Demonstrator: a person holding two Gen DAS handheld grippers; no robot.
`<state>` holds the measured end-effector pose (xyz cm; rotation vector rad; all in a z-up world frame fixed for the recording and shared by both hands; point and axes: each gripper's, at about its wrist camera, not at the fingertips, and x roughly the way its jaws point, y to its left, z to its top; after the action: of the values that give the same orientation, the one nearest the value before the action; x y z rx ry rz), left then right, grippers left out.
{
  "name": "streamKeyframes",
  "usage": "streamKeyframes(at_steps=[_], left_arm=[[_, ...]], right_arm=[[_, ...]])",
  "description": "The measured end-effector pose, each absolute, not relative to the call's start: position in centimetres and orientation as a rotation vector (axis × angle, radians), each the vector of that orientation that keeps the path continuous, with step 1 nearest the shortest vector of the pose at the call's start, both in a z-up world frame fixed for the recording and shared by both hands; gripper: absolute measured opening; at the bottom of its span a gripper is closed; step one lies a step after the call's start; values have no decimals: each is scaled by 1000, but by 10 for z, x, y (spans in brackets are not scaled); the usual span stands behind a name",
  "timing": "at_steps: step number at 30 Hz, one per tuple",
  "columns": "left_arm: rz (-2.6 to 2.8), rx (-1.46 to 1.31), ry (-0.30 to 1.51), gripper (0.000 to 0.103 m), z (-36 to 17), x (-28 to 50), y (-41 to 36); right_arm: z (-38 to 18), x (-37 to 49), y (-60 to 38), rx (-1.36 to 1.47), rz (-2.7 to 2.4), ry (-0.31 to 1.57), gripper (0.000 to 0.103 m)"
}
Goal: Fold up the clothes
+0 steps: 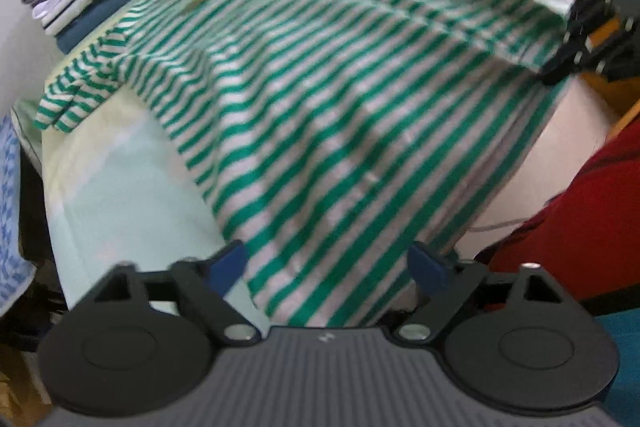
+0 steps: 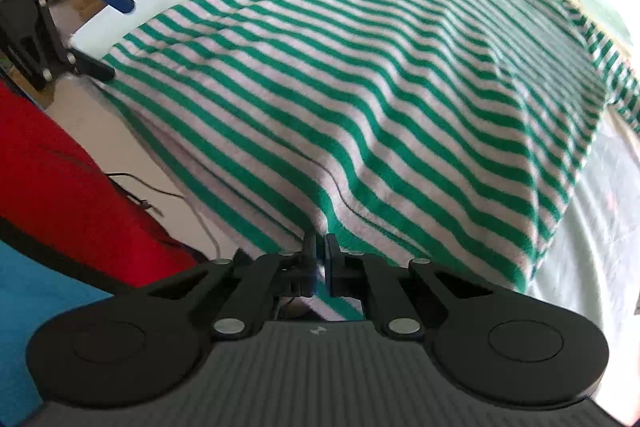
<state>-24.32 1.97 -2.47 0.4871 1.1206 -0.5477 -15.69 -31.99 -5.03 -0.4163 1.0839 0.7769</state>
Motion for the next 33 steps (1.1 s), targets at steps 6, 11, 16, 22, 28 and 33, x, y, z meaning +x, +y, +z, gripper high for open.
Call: streamKeyframes(at_steps=[6, 11, 16, 22, 28, 33], left_arm=[[-536, 455, 1176, 20, -33, -242, 25], [-521, 470, 1170, 10, -33, -247, 29], [-518, 542, 1137, 8, -30, -255, 26], [-559, 567, 1101, 25, -21, -263, 27], [-605, 561, 1061, 51, -18, -265, 14], [-663, 542, 1022, 62, -13, -263, -1]], right_arm=[[-48, -167, -323, -383, 875, 1133, 0], [-55, -183, -321, -474, 882, 1112, 0], [-34, -175, -332, -397, 834, 1007, 11], [-48, -190, -314, -578, 827, 932, 38], [-59, -185, -313, -655, 739, 857, 26], [-43, -169, -322, -502, 718, 859, 2]])
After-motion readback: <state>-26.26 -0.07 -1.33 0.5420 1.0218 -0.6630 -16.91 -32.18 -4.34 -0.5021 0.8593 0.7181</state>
